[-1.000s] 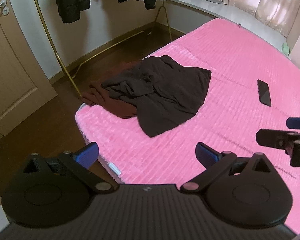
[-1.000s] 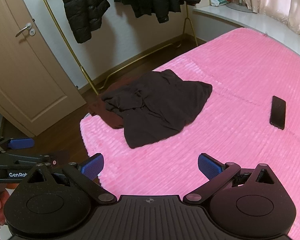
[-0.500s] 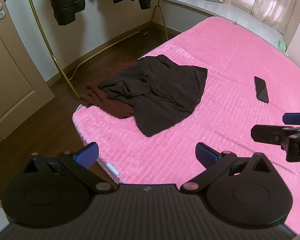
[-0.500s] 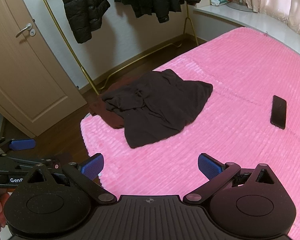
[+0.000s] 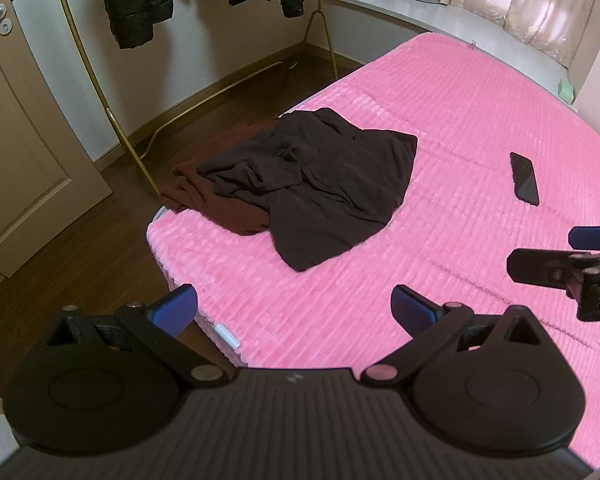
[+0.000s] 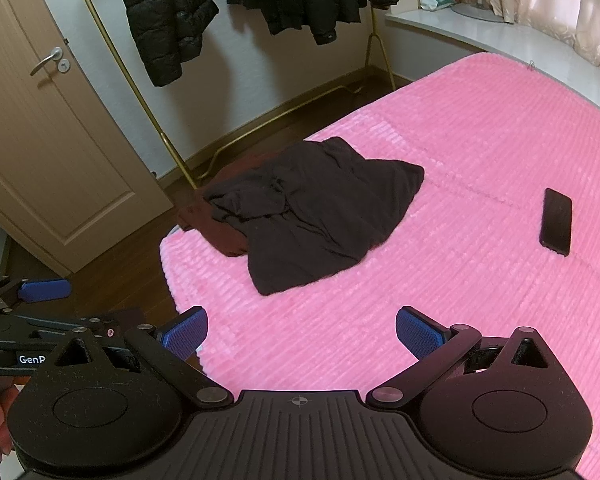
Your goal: Fold clothes
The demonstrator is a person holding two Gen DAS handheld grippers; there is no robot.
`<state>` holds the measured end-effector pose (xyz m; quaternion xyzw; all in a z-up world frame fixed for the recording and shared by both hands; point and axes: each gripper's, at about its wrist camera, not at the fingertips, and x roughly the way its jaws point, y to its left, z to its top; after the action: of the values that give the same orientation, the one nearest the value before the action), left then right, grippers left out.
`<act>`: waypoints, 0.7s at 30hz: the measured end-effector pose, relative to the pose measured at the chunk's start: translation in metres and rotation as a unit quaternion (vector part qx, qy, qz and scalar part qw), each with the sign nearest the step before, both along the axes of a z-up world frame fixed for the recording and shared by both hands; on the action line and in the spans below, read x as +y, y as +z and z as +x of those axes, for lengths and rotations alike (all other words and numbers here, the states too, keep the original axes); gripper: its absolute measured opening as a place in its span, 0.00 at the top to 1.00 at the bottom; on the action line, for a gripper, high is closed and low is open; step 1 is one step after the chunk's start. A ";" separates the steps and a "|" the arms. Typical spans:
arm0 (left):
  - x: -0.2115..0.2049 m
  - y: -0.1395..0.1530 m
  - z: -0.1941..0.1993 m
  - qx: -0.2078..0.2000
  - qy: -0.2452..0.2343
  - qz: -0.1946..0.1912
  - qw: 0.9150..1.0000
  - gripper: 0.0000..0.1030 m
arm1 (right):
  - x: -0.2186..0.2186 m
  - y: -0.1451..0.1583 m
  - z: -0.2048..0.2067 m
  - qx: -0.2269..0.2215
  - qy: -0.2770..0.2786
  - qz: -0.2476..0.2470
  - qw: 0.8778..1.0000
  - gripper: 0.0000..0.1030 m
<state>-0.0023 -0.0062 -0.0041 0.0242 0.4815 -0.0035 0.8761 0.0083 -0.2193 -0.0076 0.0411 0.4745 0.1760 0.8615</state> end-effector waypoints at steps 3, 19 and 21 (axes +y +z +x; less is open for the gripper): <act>0.001 0.000 -0.001 -0.001 0.000 -0.001 1.000 0.01 | 0.000 0.000 0.000 0.001 0.000 0.000 1.000 0.01; 0.013 -0.009 0.012 -0.008 0.001 0.037 0.999 0.02 | -0.048 -0.012 -0.006 0.001 0.002 -0.033 0.999 0.01; 0.013 -0.010 0.015 -0.013 -0.005 0.047 0.999 0.02 | -0.056 -0.017 0.000 -0.003 0.012 -0.040 0.999 0.01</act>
<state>0.0126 0.0070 -0.0140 0.0683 0.4695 0.0150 0.8802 0.0079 -0.2753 -0.0250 0.0006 0.4792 0.1676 0.8616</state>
